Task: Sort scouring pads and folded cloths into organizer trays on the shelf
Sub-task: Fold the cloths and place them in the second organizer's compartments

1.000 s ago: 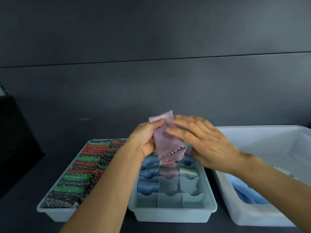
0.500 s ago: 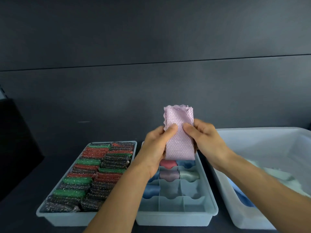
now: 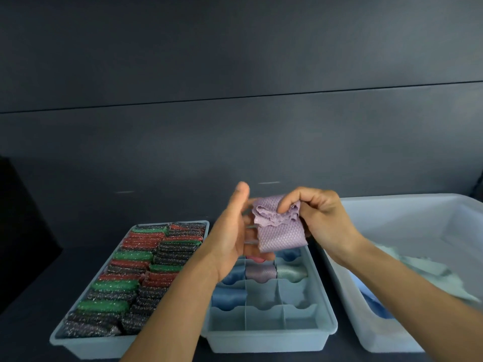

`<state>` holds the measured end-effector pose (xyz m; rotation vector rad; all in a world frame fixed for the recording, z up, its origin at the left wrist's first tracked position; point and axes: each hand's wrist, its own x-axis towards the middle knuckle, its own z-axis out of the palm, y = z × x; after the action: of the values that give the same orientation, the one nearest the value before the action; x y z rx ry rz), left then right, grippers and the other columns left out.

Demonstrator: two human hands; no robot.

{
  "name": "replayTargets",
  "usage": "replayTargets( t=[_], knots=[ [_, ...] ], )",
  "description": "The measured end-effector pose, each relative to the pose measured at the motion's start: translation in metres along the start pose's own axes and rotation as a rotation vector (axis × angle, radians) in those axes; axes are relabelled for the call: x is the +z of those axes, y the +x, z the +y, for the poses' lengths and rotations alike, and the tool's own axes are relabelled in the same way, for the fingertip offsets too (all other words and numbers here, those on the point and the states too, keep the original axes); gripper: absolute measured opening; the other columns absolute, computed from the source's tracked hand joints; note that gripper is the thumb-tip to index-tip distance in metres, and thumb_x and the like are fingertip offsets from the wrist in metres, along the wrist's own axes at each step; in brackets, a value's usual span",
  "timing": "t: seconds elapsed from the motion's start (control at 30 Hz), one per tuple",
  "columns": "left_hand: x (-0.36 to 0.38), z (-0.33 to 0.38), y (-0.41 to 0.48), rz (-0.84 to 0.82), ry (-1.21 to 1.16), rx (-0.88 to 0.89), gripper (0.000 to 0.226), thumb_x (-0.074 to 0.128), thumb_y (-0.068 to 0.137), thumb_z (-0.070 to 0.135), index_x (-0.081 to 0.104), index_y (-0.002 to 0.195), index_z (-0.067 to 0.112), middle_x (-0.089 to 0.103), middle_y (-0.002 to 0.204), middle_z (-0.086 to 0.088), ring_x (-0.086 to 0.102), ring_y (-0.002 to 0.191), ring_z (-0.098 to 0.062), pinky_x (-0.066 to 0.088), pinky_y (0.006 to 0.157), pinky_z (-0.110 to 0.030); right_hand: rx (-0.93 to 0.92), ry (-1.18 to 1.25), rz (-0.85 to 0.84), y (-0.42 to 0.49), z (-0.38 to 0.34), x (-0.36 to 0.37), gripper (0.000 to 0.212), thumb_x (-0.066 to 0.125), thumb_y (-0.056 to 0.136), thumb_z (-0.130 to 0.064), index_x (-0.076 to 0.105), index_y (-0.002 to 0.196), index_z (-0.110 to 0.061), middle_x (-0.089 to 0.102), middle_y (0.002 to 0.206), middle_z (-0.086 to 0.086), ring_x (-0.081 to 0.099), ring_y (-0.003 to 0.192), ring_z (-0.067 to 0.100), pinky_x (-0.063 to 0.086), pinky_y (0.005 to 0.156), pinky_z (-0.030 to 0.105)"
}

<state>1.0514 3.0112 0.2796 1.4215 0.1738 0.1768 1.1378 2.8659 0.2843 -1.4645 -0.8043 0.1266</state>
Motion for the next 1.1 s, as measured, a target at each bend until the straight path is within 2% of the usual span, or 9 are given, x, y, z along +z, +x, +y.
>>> replayTargets(
  t=[0.1,0.17,0.27,0.43,0.53,0.67,0.8,0.93,1.1],
  knots=[
    [-0.003,-0.005,-0.002,0.004,0.127,0.040,0.027,0.067,0.088,0.027,0.071,0.106,0.008,0.071,0.105,-0.024,0.067,0.094,-0.050,0.051,0.082,-0.069,0.011,-0.026,-0.027,-0.002,0.003,0.002,0.049,0.034,0.088,0.017,0.071,0.073,-0.011,0.060,0.061,0.002,0.044,0.051,0.009,0.036,0.048,0.019],
    [-0.006,-0.008,-0.003,0.080,0.131,0.111,0.016,0.063,0.093,0.011,0.070,0.106,0.006,0.071,0.101,-0.025,0.071,0.082,-0.043,0.059,0.071,-0.055,0.093,0.071,-0.025,-0.003,0.008,0.003,0.041,0.038,0.096,-0.002,0.074,0.094,-0.022,0.058,0.071,0.014,0.048,0.061,0.019,0.040,0.056,0.028],
    [-0.010,-0.012,-0.006,0.136,0.175,0.252,0.013,0.060,0.094,0.006,0.066,0.106,0.004,0.073,0.090,-0.020,0.072,0.069,-0.029,0.059,0.053,-0.037,0.256,0.149,-0.110,-0.004,0.012,0.003,0.030,0.049,0.095,-0.046,0.062,0.111,-0.025,0.064,0.075,0.010,0.061,0.058,0.025,0.047,0.049,0.030],
    [-0.012,-0.015,-0.011,0.094,0.199,0.333,0.022,0.061,0.094,0.004,0.070,0.106,0.019,0.073,0.077,-0.016,0.068,0.054,-0.026,0.055,0.048,-0.027,0.247,0.243,-0.169,-0.007,0.017,0.007,0.015,0.057,0.092,-0.004,0.069,0.099,-0.011,0.057,0.059,0.012,0.050,0.044,0.020,0.042,0.043,0.025],
    [-0.015,-0.017,-0.011,0.076,0.064,0.295,0.027,0.060,0.091,0.000,0.075,0.098,0.021,0.071,0.076,-0.019,0.068,0.055,-0.025,0.056,0.050,-0.026,0.318,0.492,-0.151,-0.007,0.022,0.008,0.028,0.055,0.087,0.003,0.075,0.090,-0.017,0.054,0.064,0.012,0.046,0.043,0.015,0.040,0.041,0.021],
    [-0.026,-0.019,-0.007,0.013,-0.080,0.113,0.031,0.047,0.095,-0.003,0.075,0.089,0.011,0.068,0.074,-0.018,0.067,0.058,-0.023,0.057,0.053,-0.029,0.425,0.552,-0.227,-0.005,0.023,0.006,0.034,0.041,0.083,-0.002,0.073,0.086,-0.009,0.059,0.068,0.013,0.050,0.048,0.019,0.043,0.046,0.025],
    [-0.041,-0.032,-0.002,-0.124,-0.011,-0.037,0.036,0.040,0.098,0.004,0.073,0.085,0.011,0.068,0.085,-0.014,0.068,0.072,-0.026,0.060,0.065,-0.034,0.430,0.190,-0.301,-0.008,0.035,0.002,0.023,0.049,0.092,-0.007,0.071,0.087,-0.011,0.059,0.070,0.008,0.050,0.056,0.017,0.040,0.053,0.025],
    [-0.050,-0.054,0.004,-0.154,0.487,-0.025,0.025,0.058,0.088,-0.008,0.060,0.088,0.018,0.064,0.090,-0.011,0.062,0.075,-0.020,0.055,0.067,-0.033,0.395,-0.291,-0.402,-0.013,0.054,0.008,0.023,0.066,0.082,0.001,0.064,0.093,-0.020,0.057,0.073,0.001,0.049,0.056,0.008,0.039,0.053,0.019],
    [-0.058,-0.080,0.011,-0.266,0.954,0.036,0.039,0.070,0.078,0.003,0.053,0.089,0.036,0.069,0.095,-0.003,0.065,0.081,-0.025,0.055,0.074,-0.040,0.305,-0.945,-0.548,-0.022,0.071,0.032,0.018,0.070,0.074,-0.020,0.054,0.068,-0.028,0.051,0.068,-0.013,0.052,0.070,0.010,0.040,0.064,0.024]
  ],
)
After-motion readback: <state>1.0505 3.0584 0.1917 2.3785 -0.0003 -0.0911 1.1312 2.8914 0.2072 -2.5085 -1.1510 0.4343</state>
